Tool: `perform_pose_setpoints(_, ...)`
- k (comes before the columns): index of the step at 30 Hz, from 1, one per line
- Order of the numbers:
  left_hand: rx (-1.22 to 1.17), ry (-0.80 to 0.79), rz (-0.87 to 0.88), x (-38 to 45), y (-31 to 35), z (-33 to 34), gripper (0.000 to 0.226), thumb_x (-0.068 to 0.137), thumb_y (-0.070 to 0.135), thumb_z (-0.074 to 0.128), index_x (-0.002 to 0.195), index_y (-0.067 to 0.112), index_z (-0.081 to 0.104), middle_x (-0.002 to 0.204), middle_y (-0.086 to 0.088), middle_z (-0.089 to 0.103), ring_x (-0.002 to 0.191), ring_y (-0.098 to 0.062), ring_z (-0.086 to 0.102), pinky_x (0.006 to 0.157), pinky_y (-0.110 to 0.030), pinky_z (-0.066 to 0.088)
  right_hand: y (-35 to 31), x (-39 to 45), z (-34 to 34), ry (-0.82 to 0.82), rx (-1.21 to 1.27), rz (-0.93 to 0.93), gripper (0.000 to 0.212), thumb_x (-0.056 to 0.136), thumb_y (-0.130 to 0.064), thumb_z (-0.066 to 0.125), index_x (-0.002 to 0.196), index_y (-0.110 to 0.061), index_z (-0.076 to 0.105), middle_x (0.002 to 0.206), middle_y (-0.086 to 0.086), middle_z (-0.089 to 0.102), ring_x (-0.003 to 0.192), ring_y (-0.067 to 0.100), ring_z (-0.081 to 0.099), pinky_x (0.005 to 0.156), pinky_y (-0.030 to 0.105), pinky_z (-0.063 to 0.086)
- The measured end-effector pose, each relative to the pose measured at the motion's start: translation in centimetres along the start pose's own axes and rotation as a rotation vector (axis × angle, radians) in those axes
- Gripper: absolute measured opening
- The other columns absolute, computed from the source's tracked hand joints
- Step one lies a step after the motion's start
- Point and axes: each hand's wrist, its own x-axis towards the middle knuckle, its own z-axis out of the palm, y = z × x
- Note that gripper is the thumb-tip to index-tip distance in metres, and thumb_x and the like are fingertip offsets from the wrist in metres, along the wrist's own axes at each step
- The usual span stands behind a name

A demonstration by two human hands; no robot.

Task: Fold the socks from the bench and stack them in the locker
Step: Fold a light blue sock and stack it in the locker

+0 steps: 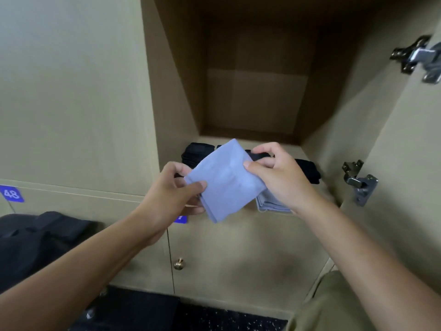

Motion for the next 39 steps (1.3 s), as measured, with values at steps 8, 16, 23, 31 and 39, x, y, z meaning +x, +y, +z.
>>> perform_pose_setpoints(8, 0.049, -0.017, 0.042, 4.1, 1.6, 4.2, 0.034, 0.098, 0.002, 0.062, 0.102, 0.022, 0.035, 0.093, -0.017, 0.064, 0.063, -0.023, 0.063, 0.058, -0.037, 0.063, 2.1, 1.2, -3.0, 0.112, -0.104, -0.027, 0.012, 0.094, -0.015, 0.066, 0.094, -0.026, 0.060, 0.096, 0.003, 0.070, 0.083, 0.011, 0.059, 0.070, 0.024, 0.042)
perform_pose_setpoints(16, 0.110, -0.159, -0.038, 7.2, 2.2, 9.4, 0.044, 0.084, -0.002, 0.080, 0.118, 0.010, 0.056, 0.125, -0.018, 0.064, 0.107, -0.030, 0.072, 0.089, -0.047, 0.062, 4.5, 2.3, -6.1, 0.191, -0.239, 0.049, 0.022, 0.095, -0.010, 0.059, 0.106, -0.026, 0.070, 0.094, 0.006, 0.068, 0.080, 0.021, 0.061, 0.070, 0.024, 0.049)
perform_pose_setpoints(23, 0.115, -0.159, -0.099, 9.1, 1.8, 12.5, 0.044, 0.082, -0.004, 0.082, 0.119, 0.004, 0.061, 0.120, -0.018, 0.065, 0.095, -0.032, 0.075, 0.082, -0.035, 0.064, 6.7, 3.4, -8.0, 0.242, -0.465, 0.095, 0.022, 0.094, -0.007, 0.065, 0.112, -0.019, 0.071, 0.077, -0.006, 0.051, 0.076, 0.015, 0.051, 0.054, 0.011, 0.035)
perform_pose_setpoints(31, 0.198, -0.108, -0.155, 9.8, -0.2, 13.3, 0.036, 0.079, 0.001, 0.086, 0.106, 0.007, 0.063, 0.116, -0.015, 0.065, 0.092, -0.030, 0.075, 0.080, -0.034, 0.064, 8.2, 3.8, -8.0, 0.187, -0.529, 0.125, 0.022, 0.095, -0.010, 0.067, 0.115, -0.017, 0.072, 0.103, 0.000, 0.055, 0.092, 0.016, 0.051, 0.066, 0.014, 0.030)
perform_pose_setpoints(39, 0.340, -0.099, -0.064, 9.5, -2.3, 13.4, 0.034, 0.083, 0.011, 0.085, 0.110, 0.010, 0.066, 0.102, -0.009, 0.062, 0.092, -0.031, 0.073, 0.078, -0.043, 0.065, 9.2, 4.1, -7.6, 0.104, -0.634, 0.209, 0.029, 0.094, -0.014, 0.068, 0.122, -0.019, 0.067, 0.123, 0.009, 0.058, 0.101, 0.024, 0.057, 0.065, 0.022, 0.041)
